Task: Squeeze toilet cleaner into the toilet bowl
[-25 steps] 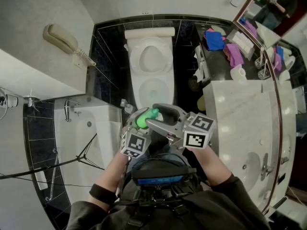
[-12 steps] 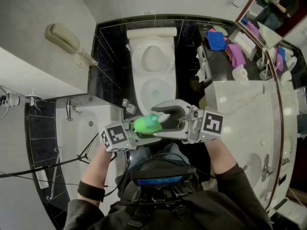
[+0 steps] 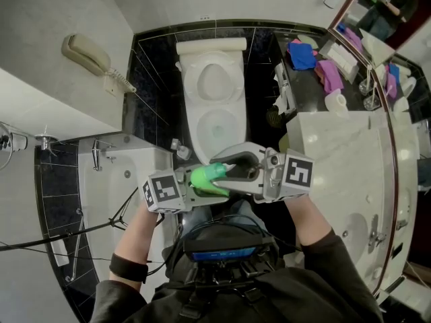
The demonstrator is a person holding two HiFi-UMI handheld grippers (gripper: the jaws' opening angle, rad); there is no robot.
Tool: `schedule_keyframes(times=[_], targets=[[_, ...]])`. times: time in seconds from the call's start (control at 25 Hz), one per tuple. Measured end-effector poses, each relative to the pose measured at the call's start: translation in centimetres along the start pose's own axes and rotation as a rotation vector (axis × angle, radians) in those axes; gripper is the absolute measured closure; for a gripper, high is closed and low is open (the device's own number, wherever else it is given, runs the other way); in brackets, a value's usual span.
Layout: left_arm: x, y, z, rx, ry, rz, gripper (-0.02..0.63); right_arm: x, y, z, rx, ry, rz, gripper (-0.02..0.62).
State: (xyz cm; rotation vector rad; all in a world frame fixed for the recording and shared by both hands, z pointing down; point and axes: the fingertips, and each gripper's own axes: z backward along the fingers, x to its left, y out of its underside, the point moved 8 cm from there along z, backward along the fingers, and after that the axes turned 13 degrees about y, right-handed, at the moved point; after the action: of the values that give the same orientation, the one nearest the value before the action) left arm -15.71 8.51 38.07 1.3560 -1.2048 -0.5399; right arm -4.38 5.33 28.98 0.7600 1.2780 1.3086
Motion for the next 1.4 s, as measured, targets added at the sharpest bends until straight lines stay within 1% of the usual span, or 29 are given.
schedule_keyframes(times=[0.16, 0.4, 0.48, 0.56, 0.64, 0.72, 0.8, 0.88, 1.04, 1.12, 1.2, 1.28, 1.36, 1.4], targets=[[0.8, 0.4, -0.1, 0.036, -0.151, -0.009, 0.421, -0.7, 0.8, 0.4, 0.016, 0.077, -0.055, 0.437], [2.5, 2.0, -0.5, 0.100, -0.486, -0.068, 0.422, -2.0, 3.1, 1.5, 0.062, 0.238, -0.151, 0.438], [3.1, 2.7, -0.6, 0.109, -0.604, -0.080, 0.421, -2.0, 3.5, 1.4, 0.092, 0.270, -0.218, 0.437], [3.7, 4.2, -0.5, 0.123, -0.736, -0.072, 0.421, -2.1, 4.0, 1.3, 0.129, 0.303, -0.297, 0.437], [4.3, 5.3, -0.4, 0.152, -0.859, -0.084, 0.422, -2.8, 4.8, 1.5, 0.156, 0.371, -0.352, 0.437], [4.9, 5.9, -0.3, 0.193, -0.963, -0.122, 0.420, -3.3, 5.6, 1.6, 0.181, 0.439, -0.408, 0.437], [5.3, 6.0, 0.0, 0.215, -1.036, -0.149, 0.420, -3.4, 6.0, 1.6, 0.202, 0.488, -0.464, 0.439], [5.5, 6.4, 0.1, 0.222, -1.064, -0.168, 0.422, -3.3, 6.2, 1.5, 0.219, 0.517, -0.498, 0.439], [5.7, 7.2, 0.2, 0.234, -1.084, -0.182, 0.423, -3.4, 6.4, 1.2, 0.254, 0.552, -0.542, 0.439], [5.7, 7.3, 0.2, 0.231, -1.079, -0.178, 0.423, -3.4, 6.5, 1.2, 0.259, 0.563, -0.554, 0.439], [5.7, 7.3, 0.1, 0.220, -1.061, -0.166, 0.423, -3.3, 6.4, 1.2, 0.249, 0.566, -0.536, 0.436], [5.5, 7.0, 0.2, 0.199, -1.015, -0.146, 0.423, -3.1, 6.3, 1.1, 0.232, 0.554, -0.478, 0.428], [5.2, 6.5, 0.2, 0.166, -0.914, -0.113, 0.422, -2.9, 5.9, 0.8, 0.202, 0.508, -0.392, 0.341], [4.9, 6.0, 0.2, 0.145, -0.841, -0.093, 0.422, -2.7, 5.6, 0.7, 0.178, 0.472, -0.342, 0.319]])
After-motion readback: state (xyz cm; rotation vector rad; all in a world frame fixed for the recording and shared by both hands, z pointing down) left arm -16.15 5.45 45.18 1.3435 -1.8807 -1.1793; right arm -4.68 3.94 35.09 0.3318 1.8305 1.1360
